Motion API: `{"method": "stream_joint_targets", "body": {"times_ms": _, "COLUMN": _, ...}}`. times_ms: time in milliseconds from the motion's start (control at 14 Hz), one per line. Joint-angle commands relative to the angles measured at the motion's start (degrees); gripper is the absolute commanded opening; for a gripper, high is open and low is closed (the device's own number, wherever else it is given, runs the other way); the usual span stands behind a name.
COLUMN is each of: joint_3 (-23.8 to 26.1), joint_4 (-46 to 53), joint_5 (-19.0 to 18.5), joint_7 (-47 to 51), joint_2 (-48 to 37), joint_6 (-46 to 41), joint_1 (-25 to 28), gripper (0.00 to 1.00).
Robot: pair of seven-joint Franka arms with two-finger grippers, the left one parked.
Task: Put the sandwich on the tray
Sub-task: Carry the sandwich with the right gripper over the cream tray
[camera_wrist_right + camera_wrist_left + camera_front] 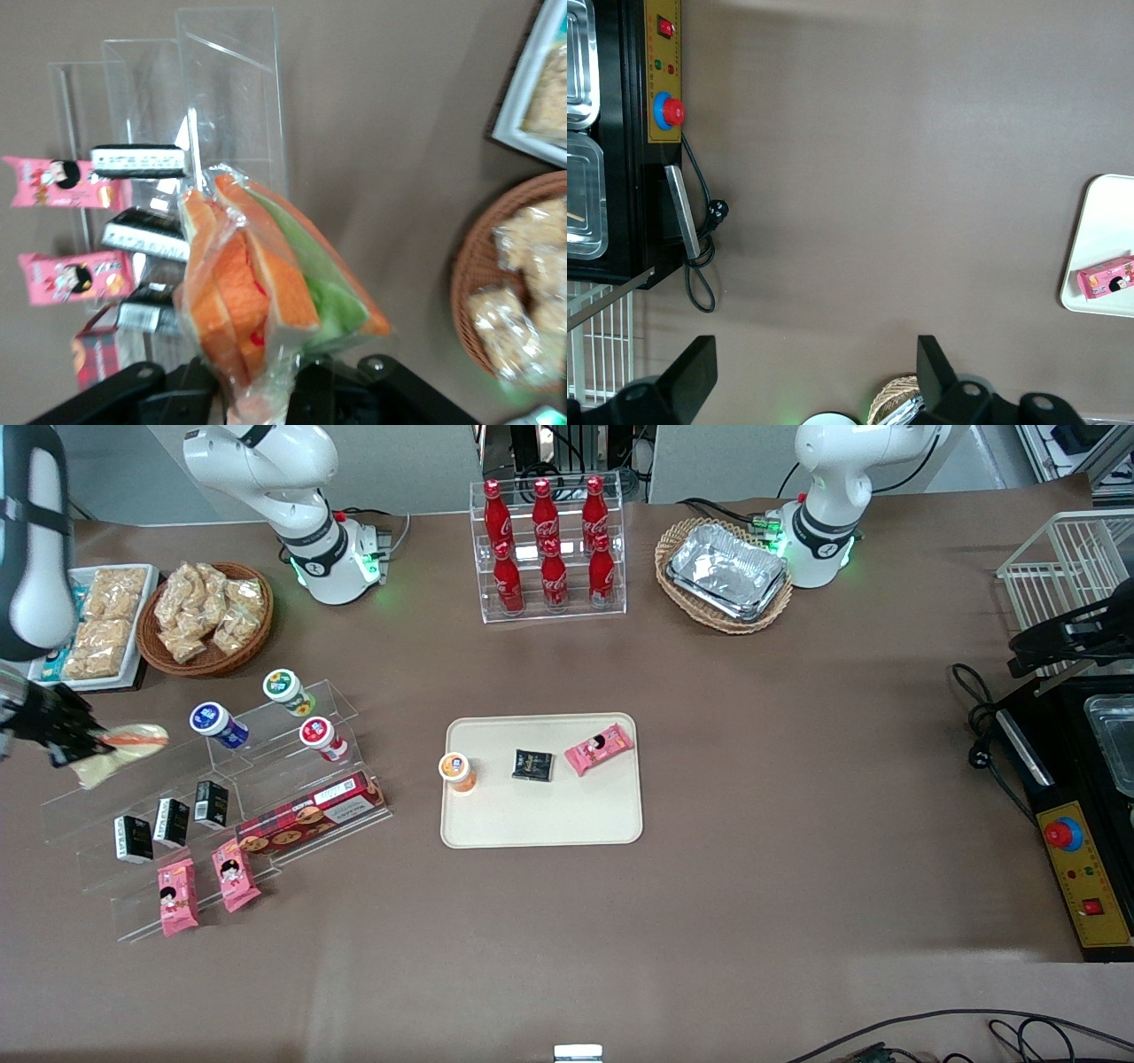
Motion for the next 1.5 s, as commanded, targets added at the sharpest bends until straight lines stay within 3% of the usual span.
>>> {"method": "stream_joint_targets", "body": {"times_ms": 0, "joint_3": 0.48, "joint_4": 14.10, "joint_5": 0.38, "joint_7": 0.38, "joint_2": 0.42, "joint_6": -16.48, "joint_1": 3.54, "gripper": 0.17}}
{"method": "stream_joint_targets", "body": {"times_ms": 286, "joint_3": 0.48, "joint_4": 21.60, "joint_5": 5.38, "joint_7": 10.83, "joint_2": 1.13, "joint_6": -26.97, "joint_1": 10.74, "gripper": 0.18}}
{"method": "stream_joint_targets", "body": {"times_ms": 571, "joint_3": 0.56, "joint_4": 22.66, "joint_5": 5.30, "joint_7": 36.36, "joint_2": 1.39, "joint_6": -26.46, "joint_1": 27.07, "gripper": 0.17}}
{"method": "stream_joint_targets", "body": {"times_ms": 714, "joint_3": 0.56, "joint_4": 22.66, "joint_5": 7.39, "joint_7": 46.58, "joint_2": 2.44, "joint_6": -23.48, "joint_1": 34.29, "gripper": 0.00}}
{"method": "stream_joint_targets", "body": {"times_ms": 857, "joint_3": 0.48, "joint_4": 23.01, "joint_5": 12.40, "joint_7": 54.84, "joint_2": 6.03, "joint_6": -17.96, "joint_1": 40.35, "gripper": 0.00}}
{"method": "stream_joint_targets", "body": {"times_ms": 1429, "joint_3": 0.48, "joint_4": 26.79, "joint_5": 12.95, "joint_7": 79.47, "joint_2": 22.55, "joint_6": -0.55, "joint_1": 54.60, "gripper": 0.00}}
